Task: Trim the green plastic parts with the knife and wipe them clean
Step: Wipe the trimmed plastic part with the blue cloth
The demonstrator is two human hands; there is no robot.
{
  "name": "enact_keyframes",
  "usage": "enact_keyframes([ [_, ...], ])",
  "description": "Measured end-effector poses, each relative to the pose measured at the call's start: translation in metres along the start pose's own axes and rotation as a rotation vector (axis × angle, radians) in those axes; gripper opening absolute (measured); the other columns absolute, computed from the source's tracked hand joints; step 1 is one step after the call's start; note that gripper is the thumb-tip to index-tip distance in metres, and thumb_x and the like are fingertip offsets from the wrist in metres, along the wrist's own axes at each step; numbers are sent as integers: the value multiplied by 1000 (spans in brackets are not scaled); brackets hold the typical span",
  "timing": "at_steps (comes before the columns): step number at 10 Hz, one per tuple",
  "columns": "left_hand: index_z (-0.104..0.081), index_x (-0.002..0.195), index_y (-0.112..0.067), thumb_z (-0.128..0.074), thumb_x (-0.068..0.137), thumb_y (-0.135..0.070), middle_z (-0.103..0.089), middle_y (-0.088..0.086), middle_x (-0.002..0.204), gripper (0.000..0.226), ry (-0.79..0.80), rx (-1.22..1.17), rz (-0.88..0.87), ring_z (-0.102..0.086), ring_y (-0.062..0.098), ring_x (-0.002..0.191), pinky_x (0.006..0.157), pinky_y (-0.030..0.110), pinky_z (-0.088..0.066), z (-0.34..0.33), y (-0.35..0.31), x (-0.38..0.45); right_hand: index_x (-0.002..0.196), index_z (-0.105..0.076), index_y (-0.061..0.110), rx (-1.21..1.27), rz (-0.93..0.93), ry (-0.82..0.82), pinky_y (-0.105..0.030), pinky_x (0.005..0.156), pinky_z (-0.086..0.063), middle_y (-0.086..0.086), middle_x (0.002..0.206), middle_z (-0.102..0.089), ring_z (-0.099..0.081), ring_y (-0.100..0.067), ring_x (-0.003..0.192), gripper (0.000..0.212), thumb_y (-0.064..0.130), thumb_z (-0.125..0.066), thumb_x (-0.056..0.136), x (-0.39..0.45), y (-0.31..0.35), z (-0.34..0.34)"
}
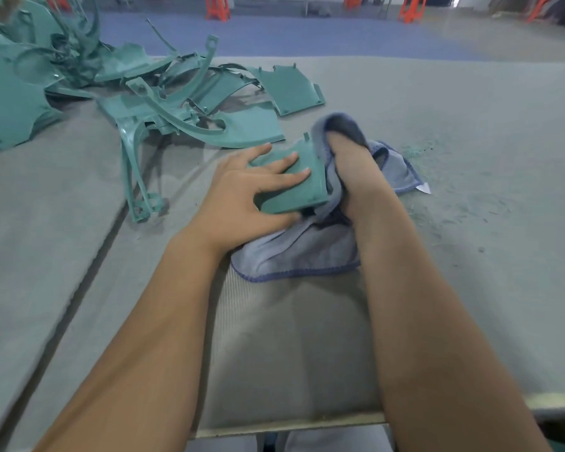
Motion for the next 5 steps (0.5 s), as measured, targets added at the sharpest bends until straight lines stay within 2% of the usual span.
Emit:
enact_keyframes([
  [1, -54, 122, -50, -58, 67, -73, -44, -16, 147, 59, 37, -70, 116, -28, 13, 143, 119, 46, -17, 0, -1, 1, 91, -60, 12, 3, -54, -61, -19, 49, -46, -2, 95, -65, -56, -7, 56, 5, 11, -55, 93, -1, -4, -9],
  [2, -59, 128, -41, -61, 82, -59, -32, -8, 156, 50, -343, 158, 293, -23, 21, 144, 114, 40, -15, 12, 5, 2, 108, -62, 2, 126, -36, -144, -20, 47, -45, -3, 102, -60, -60, -8, 61, 18, 7, -55, 92, 2, -7, -9],
  [3, -39, 143, -29, -74, 80, -39, -37, -2, 148, 72, -690, -140, 525, -37, 9, 132, 107, 30, -31, 22, 12, -8, 127, -53, -4, 267, -54, -187, -21, 50, -46, -11, 114, -60, -64, -14, 73, 34, 7, -52, 94, 1, -9, -11],
  [4, -41, 139, -10, -69, 89, -22, -63, 3, 117, 59, -636, -1167, 651, -68, 2, 88, 75, 23, -55, 2, 13, 0, 131, -48, -6, 280, -92, -122, -20, 51, -46, -21, 127, -57, -57, -12, 65, 37, 6, -48, 96, 2, -12, -20],
  [5, -56, 131, 0, -62, 93, -15, -67, 16, 120, 41, -480, -1491, 782, -68, 29, 104, 85, 38, -58, -25, 5, 2, 131, -49, -5, 295, -123, -125, -16, 47, -44, -9, 117, -57, -52, -8, 59, 36, 6, -47, 97, 1, -16, -25],
])
Point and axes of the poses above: each hand's wrist, its own x-axis towards the middle knuckle, its own z-axis out of the back of the hand, y = z × x, the point moved 4 cm from there along x, towards the middle knuckle
